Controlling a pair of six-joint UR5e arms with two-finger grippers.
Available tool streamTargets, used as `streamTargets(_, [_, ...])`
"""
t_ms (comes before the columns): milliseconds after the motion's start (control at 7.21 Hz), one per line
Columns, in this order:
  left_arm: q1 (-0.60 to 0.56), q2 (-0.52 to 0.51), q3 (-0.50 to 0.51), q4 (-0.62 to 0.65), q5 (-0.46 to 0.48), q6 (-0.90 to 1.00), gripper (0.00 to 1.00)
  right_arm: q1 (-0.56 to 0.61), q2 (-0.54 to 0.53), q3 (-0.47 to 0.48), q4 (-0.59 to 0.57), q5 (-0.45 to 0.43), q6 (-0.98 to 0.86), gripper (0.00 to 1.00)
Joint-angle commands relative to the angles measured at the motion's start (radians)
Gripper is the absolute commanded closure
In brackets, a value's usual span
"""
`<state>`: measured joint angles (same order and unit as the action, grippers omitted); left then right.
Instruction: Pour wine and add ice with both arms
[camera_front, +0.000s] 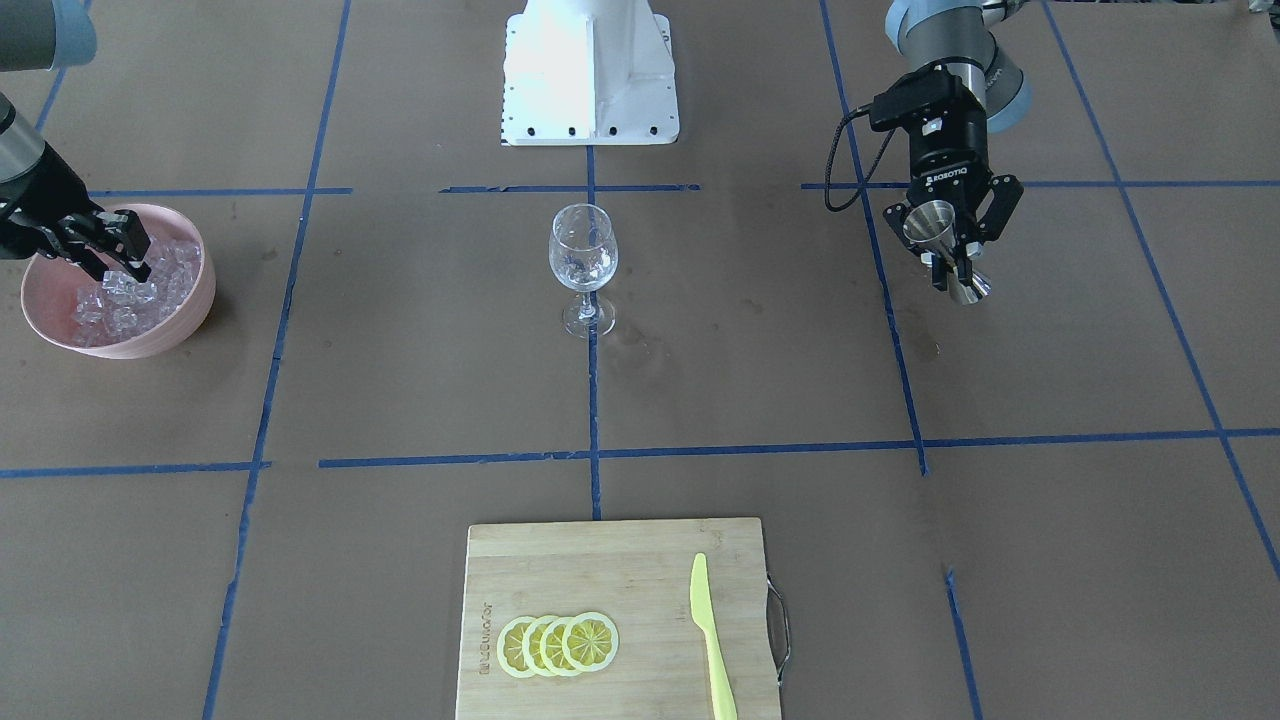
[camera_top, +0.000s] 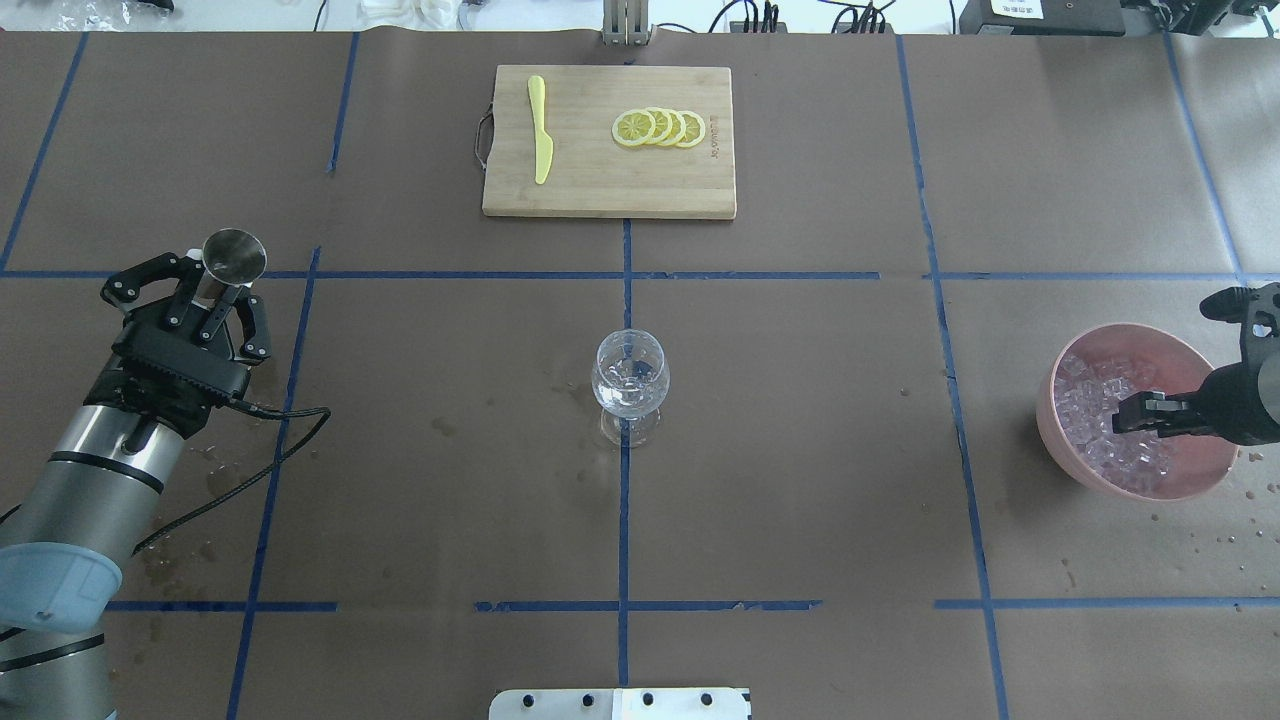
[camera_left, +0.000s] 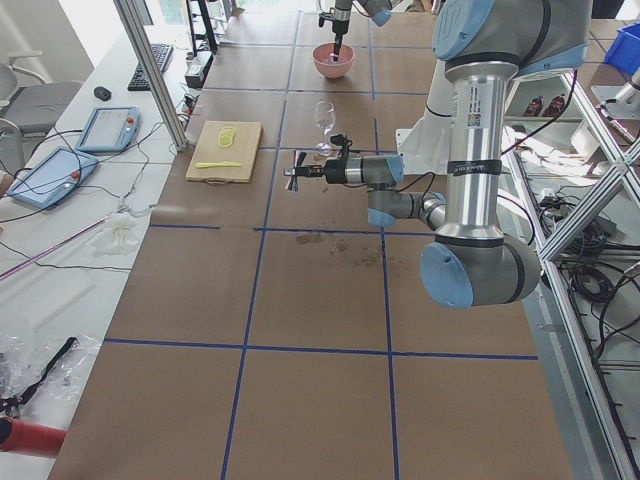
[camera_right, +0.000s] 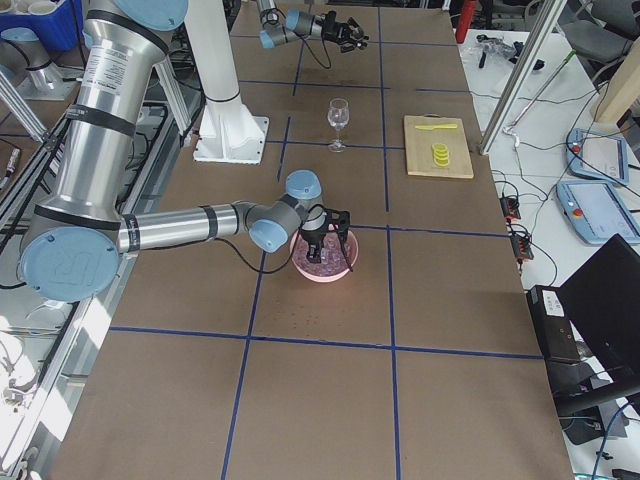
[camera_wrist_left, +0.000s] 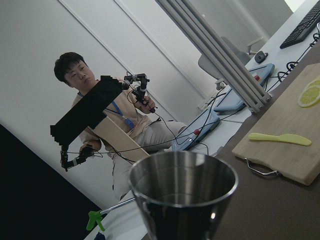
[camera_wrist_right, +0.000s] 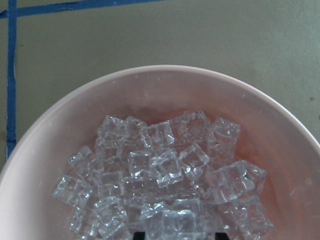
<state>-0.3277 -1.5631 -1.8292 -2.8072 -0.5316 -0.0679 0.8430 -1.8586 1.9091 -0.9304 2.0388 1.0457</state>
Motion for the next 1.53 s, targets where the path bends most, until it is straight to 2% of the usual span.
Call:
streamTargets(0, [0.001, 0.0, 0.004, 0.0, 0.001, -0.001, 1.0, 0.001, 0.001, -0.005, -0.001, -0.002, -0.006, 0.49])
streamTargets(277, [0.001, 0.0, 0.005, 0.0, 0.001, -0.001, 1.0, 0.01, 0.003, -0.015, -0.001, -0.003, -0.009, 0.49])
streamTargets(555, [0.001, 0.0, 0.008, 0.0, 0.001, -0.001, 1.0, 0.022, 0.003, -0.016, -0.001, -0.002, -0.01, 0.75])
streamTargets(693, [0.001, 0.0, 0.01, 0.0, 0.002, -0.003, 1.0, 0.034, 0.003, -0.015, -0.001, 0.003, -0.01, 0.79])
streamTargets(971, [0.001, 0.0, 0.014, 0.0, 0.002, -0.003, 1.0, 0.059, 0.003, -0.009, -0.001, 0.004, -0.01, 1.0])
streamTargets(1387, [0.001, 0.0, 0.031, -0.002, 0.002, -0.065, 1.0, 0.105, 0.006, 0.036, 0.001, 0.003, -0.012, 1.0])
